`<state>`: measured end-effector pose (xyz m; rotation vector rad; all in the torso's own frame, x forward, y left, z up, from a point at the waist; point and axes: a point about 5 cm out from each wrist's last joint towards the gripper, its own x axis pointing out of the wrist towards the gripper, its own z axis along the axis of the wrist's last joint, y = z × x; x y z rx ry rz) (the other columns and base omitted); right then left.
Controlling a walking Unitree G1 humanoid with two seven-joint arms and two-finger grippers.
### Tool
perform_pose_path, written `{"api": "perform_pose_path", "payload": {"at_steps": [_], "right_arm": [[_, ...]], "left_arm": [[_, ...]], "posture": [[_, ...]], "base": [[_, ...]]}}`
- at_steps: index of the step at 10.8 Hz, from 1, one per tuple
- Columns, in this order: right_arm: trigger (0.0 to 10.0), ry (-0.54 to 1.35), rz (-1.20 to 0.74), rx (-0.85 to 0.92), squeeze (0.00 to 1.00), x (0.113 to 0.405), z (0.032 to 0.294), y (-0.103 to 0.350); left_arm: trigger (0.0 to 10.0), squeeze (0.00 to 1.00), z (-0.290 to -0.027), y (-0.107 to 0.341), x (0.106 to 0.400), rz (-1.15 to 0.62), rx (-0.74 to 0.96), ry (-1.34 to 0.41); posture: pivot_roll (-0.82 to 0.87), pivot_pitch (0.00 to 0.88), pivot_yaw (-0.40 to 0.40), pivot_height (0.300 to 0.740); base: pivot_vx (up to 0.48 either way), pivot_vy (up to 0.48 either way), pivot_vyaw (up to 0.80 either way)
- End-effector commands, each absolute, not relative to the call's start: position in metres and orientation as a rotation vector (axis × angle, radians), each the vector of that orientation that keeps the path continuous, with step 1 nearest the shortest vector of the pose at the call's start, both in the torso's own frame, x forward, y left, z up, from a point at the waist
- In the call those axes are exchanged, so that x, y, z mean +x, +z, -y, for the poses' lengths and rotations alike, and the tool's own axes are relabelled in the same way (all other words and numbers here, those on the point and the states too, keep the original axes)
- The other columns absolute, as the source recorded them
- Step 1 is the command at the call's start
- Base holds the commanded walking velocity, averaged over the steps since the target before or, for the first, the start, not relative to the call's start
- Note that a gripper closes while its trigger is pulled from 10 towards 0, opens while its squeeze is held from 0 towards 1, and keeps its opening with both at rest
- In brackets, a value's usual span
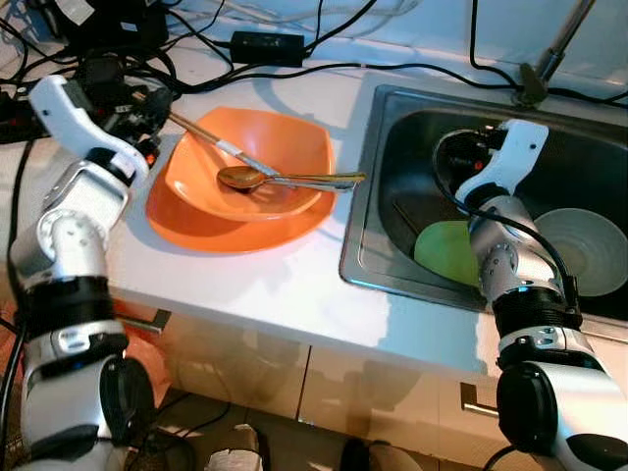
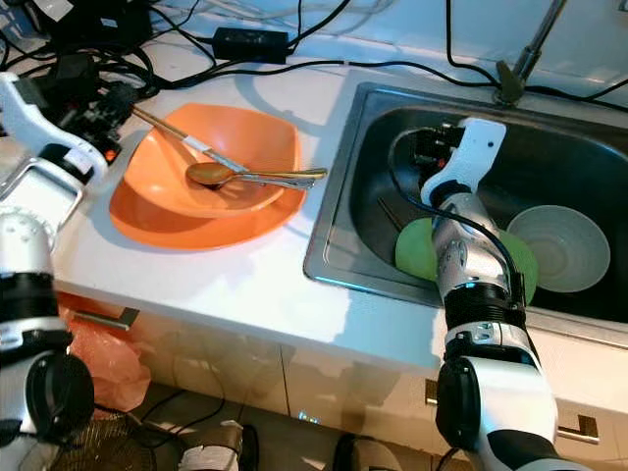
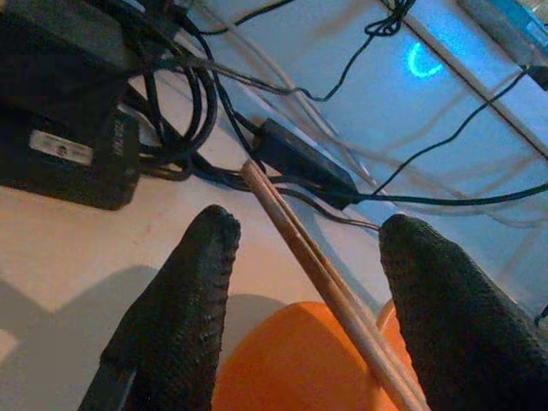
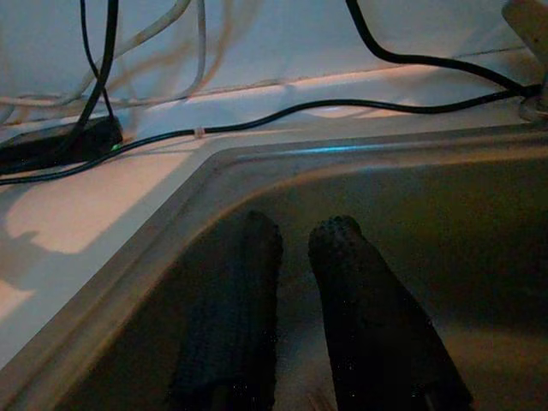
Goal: Kitchen organization
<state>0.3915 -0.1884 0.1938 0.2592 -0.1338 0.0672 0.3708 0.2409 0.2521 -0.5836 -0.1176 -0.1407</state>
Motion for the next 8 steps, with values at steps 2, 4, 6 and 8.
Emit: {"api": "perform_pose_path", "payload": {"at_steps": [2, 4, 6, 8], "right_arm": [[10.0, 0.06, 0.14, 0.267, 0.0, 0.39, 0.191, 0.194], [10.0, 0.06, 0.143, 0.268, 0.0, 0.389, 0.191, 0.196], [10.0, 0.057, 0.145, 0.267, 0.0, 0.389, 0.191, 0.196], [10.0, 0.051, 0.144, 0.268, 0.0, 0.387, 0.193, 0.194]], "left_arm": [[10.0, 0.0, -0.232, 0.256, 0.377, 0.116, -0.577, -0.156], [10.0, 0.0, -0.223, 0.255, 0.386, 0.107, -0.607, -0.176], [10.0, 0.0, -0.22, 0.258, 0.39, 0.123, -0.629, -0.181], [0.0, 0.0, -0.221, 0.259, 0.392, 0.133, -0.643, -0.163]], "posture": [[0.09, 0.121, 0.001, 0.723], [0.08, 0.122, 0.002, 0.723], [0.07, 0.124, 0.004, 0.723], [0.07, 0.127, 0.005, 0.723]], "base": [[0.0, 0.0, 0.0], [0.0, 0.0, 0.0], [0.0, 0.0, 0.0], [0.0, 0.0, 0.0]]}}
